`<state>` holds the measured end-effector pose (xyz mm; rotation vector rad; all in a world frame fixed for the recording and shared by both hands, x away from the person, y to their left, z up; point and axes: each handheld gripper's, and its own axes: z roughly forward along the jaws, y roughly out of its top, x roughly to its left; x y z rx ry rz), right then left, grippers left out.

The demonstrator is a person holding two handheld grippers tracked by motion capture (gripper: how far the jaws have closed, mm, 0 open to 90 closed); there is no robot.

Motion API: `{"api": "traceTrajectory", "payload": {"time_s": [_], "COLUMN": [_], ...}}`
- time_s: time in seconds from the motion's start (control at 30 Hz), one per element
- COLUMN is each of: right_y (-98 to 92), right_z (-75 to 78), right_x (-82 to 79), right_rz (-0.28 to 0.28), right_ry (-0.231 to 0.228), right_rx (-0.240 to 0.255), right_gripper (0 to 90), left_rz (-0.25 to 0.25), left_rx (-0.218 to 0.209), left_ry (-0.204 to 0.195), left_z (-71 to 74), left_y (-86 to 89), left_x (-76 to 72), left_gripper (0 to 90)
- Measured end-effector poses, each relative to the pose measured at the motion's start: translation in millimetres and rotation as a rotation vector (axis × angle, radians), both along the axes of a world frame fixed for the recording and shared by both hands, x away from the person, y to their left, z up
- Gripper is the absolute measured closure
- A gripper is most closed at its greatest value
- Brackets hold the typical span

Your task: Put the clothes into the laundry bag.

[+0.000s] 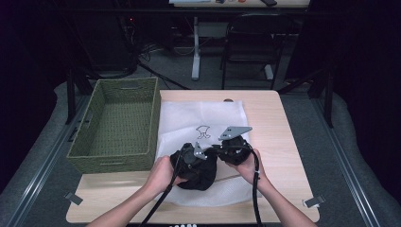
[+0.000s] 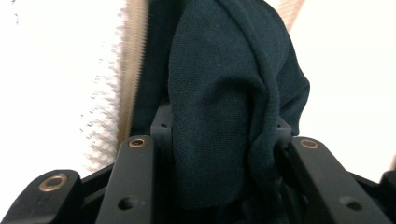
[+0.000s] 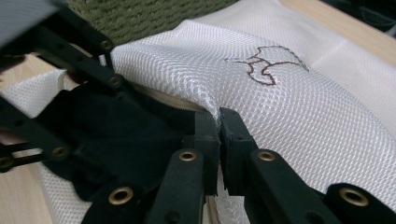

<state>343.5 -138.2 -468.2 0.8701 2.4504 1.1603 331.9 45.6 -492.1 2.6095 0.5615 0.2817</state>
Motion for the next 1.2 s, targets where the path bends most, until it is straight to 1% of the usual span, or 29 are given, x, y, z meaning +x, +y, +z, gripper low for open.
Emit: {"api": "traceTrajectory", "payload": {"time_s": [0.07,0.13,0.2,0.23,0.27,0.3,0.33,0.4,0.47,0.53,0.57,0.6,0.63,0.67,0.7,0.77,0.83,0.87,0.9,0.93,0.97,1.03,1.13,1.17,1.2], "right_y": [1.0,1.4,1.3,1.3,0.7,0.6,0.5,0.3,0.1,-0.4,-0.5,-0.5,-0.7,-0.8,-1.1,-1.4,-1.7,-1.9,-2.1,-2.2,-2.2,-1.9,-1.2,-1.2,-0.6], "right_z": [-5.7,-10.0,-11.5,-11.5,-11.6,-11.6,-11.6,-11.0,-10.5,-10.2,-10.0,-9.9,-9.9,-9.8,-9.8,-9.7,-9.8,-9.8,-9.7,-9.8,-9.9,-10.0,-9.6,-9.6,-9.6], "right_x": [0.5,1.2,1.9,1.9,2.1,2.1,2.0,1.5,1.0,0.8,0.8,0.6,0.7,0.7,0.8,1.0,1.0,1.2,1.2,1.2,1.2,1.3,0.5,0.5,0.5], "right_rz": [0.007,0.011,0.014,0.014,0.013,0.013,0.014,0.011,0.007,0.009,0.009,0.008,0.010,0.009,0.009,0.007,0.008,0.009,0.011,0.010,0.010,0.010,0.008,0.008,0.009], "right_ry": [0.017,0.029,0.038,0.038,0.040,0.041,0.039,0.038,0.040,0.040,0.038,0.039,0.039,0.038,0.037,0.037,0.037,0.037,0.036,0.036,0.040,0.040,0.041,0.041,0.041], "right_rx": [-0.020,-0.031,-0.041,-0.041,-0.036,-0.036,-0.036,-0.036,-0.034,-0.033,-0.033,-0.031,-0.033,-0.031,-0.030,-0.029,-0.031,-0.030,-0.031,-0.029,-0.028,-0.029,-0.030,-0.030,-0.031], "right_gripper": [87.1,87.1,87.0,87.0,87.0,87.0,87.0,86.9,87.0,87.0,87.0,87.0,87.0,87.0,87.0,87.0,86.9,86.9,86.9,86.9,86.9,86.9,86.9,86.9,86.9], "left_rz": [0.018,0.033,0.029,0.029,0.024,0.025,0.022,0.006,-0.002,-0.004,-0.017,-0.019,-0.026,-0.023,-0.026,-0.020,-0.012,-0.004,-0.002,0.005,0.016,0.024,0.036,0.036,0.037], "left_rx": [-0.020,-0.041,-0.038,-0.038,-0.031,-0.033,-0.035,-0.022,-0.027,-0.029,-0.032,-0.033,-0.036,-0.052,-0.048,-0.065,-0.077,-0.092,-0.094,-0.095,-0.095,-0.100,-0.090,-0.090,-0.091], "left_ry": [0.013,0.009,0.007,0.007,-0.003,-0.009,-0.011,-0.026,-0.018,-0.023,-0.016,-0.021,-0.018,-0.008,-0.008,0.000,-0.010,-0.002,-0.010,-0.013,-0.025,-0.011,0.023,0.023,0.084], "left_z": [-9.4,-13.0,-14.3,-14.3,-14.4,-14.1,-13.2,-9.9,-6.2,-4.5,-0.8,1.3,3.2,6.1,8.2,13.0,17.6,19.8,21.9,23.4,24.1,23.3,17.1,17.1,11.1], "left_y": [0.5,1.1,0.9,0.9,0.5,0.4,0.3,0.8,2.2,3.1,5.2,6.2,7.3,9.3,10.5,14.4,19.3,22.2,24.8,27.2,29.5,34.2,37.7,37.7,37.0], "left_x": [3.8,5.9,7.3,7.3,6.7,5.6,4.2,0.7,-2.4,-3.7,-5.8,-6.9,-7.5,-7.9,-8.0,-9.1,-11.7,-13.5,-15.7,-18.4,-21.1,-24.5,-27.0,-27.0,-25.3], "left_gripper": [59.5,58.4,56.9,54.8,51.0,48.0,44.1,38.8,34.7,31.2,28.9,27.2,25.8,24.6,24.5,23.0,22.1,21.6,21.7,21.2,20.9,20.2,19.7,19.7,19.2]}}
